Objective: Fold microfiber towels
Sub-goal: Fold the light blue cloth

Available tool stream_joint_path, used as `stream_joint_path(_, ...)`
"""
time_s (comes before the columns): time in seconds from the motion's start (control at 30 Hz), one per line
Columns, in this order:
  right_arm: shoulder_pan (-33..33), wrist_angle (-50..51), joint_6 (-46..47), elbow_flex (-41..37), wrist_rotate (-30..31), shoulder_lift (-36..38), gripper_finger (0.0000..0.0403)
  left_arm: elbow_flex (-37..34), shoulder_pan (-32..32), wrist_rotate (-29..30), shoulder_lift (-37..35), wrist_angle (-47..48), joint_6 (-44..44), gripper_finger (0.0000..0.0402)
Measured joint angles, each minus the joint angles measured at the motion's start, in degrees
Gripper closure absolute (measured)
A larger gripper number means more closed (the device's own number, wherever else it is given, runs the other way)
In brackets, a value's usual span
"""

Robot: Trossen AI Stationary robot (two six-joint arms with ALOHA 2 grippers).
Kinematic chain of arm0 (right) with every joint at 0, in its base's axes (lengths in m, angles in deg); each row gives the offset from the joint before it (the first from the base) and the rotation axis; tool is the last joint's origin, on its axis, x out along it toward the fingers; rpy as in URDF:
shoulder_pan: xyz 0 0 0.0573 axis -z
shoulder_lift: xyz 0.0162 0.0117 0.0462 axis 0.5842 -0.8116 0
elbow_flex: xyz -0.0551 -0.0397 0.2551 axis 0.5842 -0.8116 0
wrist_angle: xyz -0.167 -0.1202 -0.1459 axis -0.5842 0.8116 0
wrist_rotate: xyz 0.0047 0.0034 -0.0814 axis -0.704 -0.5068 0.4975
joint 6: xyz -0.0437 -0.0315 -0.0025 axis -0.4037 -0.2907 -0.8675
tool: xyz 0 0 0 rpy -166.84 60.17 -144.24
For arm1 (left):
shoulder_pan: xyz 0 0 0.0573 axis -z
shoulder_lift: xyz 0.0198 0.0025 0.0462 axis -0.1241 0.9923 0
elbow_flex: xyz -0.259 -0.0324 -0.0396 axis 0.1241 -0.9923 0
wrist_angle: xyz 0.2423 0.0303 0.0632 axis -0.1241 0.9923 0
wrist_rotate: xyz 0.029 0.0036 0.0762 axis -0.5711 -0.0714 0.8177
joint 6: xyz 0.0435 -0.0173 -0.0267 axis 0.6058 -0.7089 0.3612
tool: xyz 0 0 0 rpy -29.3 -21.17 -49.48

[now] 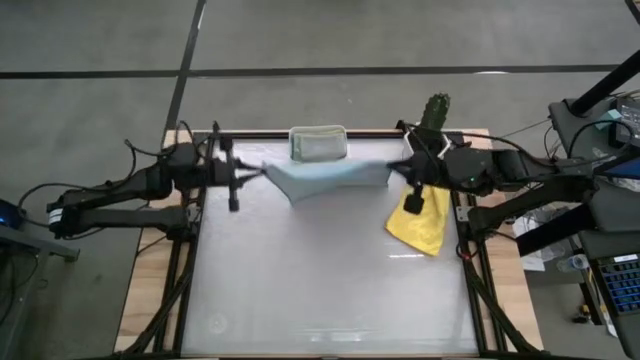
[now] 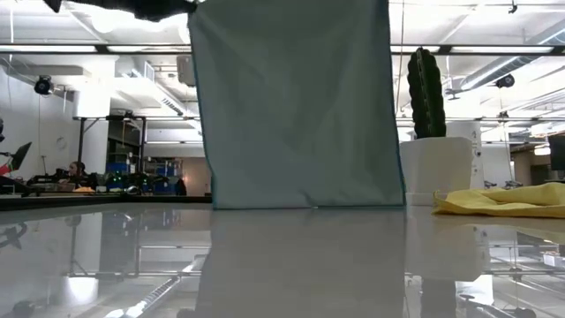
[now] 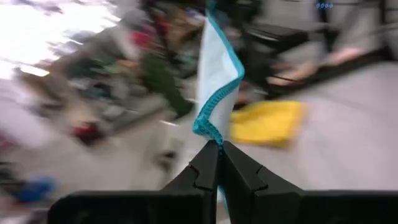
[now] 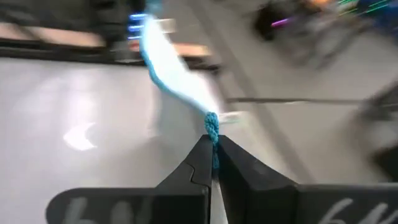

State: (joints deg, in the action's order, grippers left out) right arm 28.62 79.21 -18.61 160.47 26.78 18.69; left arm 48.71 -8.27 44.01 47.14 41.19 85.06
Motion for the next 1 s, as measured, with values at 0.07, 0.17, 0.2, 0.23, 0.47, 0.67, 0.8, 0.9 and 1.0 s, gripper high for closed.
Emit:
stream_joint_path(0.07,-1.1,1.3,4.1,-1.1,-5.8,-0.1,0.0394,-0.2,0.8,-3.4,-0.1,3.7,-3.0,0.0402)
stream_joint_path(0.17,-3.5,2.6,9.1,-3.4,-14.2,-0.9,0.0394,-0.5,3.0,-8.6,-0.3,8.1,-6.6,0.0402)
stream_joint_path(0.2,-4.5,2.7,10.8,-4.3,-16.3,-1.2,0.0394,-0.6,4.1,-10.1,-0.3,8.6,-7.7,0.0402)
stream_joint_path(0.23,-5.7,2.5,12.7,-5.3,-17.9,-1.6,0.0394,-0.9,5.3,-11.3,-0.2,8.9,-9.0,0.0402)
stream_joint_path(0.47,-16.1,-0.9,27.4,-12.2,-21.3,-6.8,0.0394,-3.4,17.2,-15.7,2.0,7.8,-22.5,0.0402)
stream_joint_path(0.67,-23.4,-14.4,36.0,-17.6,-25.0,-13.5,0.0394,-6.3,29.0,-15.8,9.0,1.2,-36.4,0.0402)
stream_joint_path(0.8,-26.0,-24.0,39.3,-19.3,-29.9,-18.2,0.0394,-6.6,35.9,-15.8,16.3,-4.7,-42.4,0.0401)
stream_joint_path(0.9,-26.6,-26.4,41.7,-19.2,-31.8,-21.4,0.0394,-6.6,39.1,-15.6,22.4,-9.2,-45.3,0.0401)
stream_joint_path(1.0,-26.3,-26.1,42.0,-18.3,-31.8,-24.6,0.0394,-6.6,40.3,-12.9,27.9,-10.3,-47.4,0.0402)
